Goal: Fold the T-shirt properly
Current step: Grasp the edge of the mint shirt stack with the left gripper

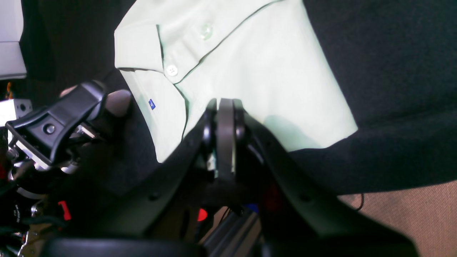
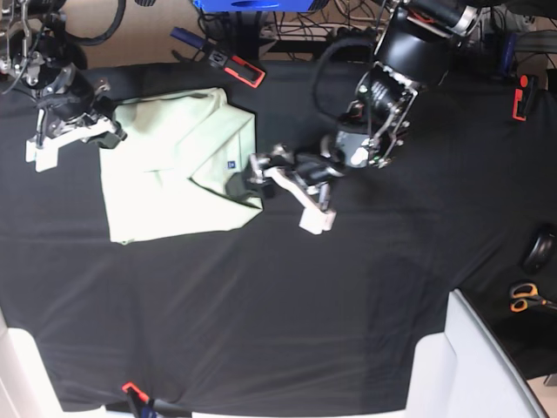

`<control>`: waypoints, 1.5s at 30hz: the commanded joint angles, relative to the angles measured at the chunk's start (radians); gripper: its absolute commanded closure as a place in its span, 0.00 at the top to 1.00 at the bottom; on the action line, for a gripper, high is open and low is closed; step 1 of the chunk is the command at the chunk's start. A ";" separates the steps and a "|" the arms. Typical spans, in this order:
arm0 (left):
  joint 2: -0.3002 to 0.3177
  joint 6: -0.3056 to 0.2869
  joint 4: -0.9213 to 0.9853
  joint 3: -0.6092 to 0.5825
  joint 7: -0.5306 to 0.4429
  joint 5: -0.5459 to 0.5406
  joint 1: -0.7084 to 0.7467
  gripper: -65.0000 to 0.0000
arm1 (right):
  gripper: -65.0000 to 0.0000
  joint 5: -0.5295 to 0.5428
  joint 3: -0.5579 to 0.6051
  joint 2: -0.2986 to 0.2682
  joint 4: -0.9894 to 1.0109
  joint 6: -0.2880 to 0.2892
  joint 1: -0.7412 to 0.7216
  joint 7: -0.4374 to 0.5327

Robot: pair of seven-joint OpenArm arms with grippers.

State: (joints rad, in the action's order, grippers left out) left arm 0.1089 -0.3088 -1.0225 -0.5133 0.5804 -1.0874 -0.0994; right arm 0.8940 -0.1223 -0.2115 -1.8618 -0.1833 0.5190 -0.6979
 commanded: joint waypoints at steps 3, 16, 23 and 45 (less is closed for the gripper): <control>-0.005 0.013 0.006 -0.018 0.028 0.005 -0.018 0.86 | 0.00 0.009 -0.006 -0.009 -0.015 0.009 0.000 0.014; -0.027 0.013 0.121 -0.161 0.025 0.006 -0.072 0.86 | 0.00 0.009 -0.006 -0.009 -0.015 0.009 0.000 0.014; -0.056 0.013 0.178 -0.282 0.026 0.005 -0.145 0.86 | 0.00 0.009 -0.006 -0.007 -0.015 0.009 0.000 0.014; -0.107 0.012 0.296 -0.322 0.026 0.005 -0.198 0.09 | 0.00 0.009 -0.006 -0.007 -0.015 0.009 0.008 0.014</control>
State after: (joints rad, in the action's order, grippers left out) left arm 0.0071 -0.3134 -0.7273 -0.8322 0.5606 -1.0794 -0.2993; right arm 0.8940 -0.1223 -0.2111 -1.8622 -0.1833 0.5247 -0.6975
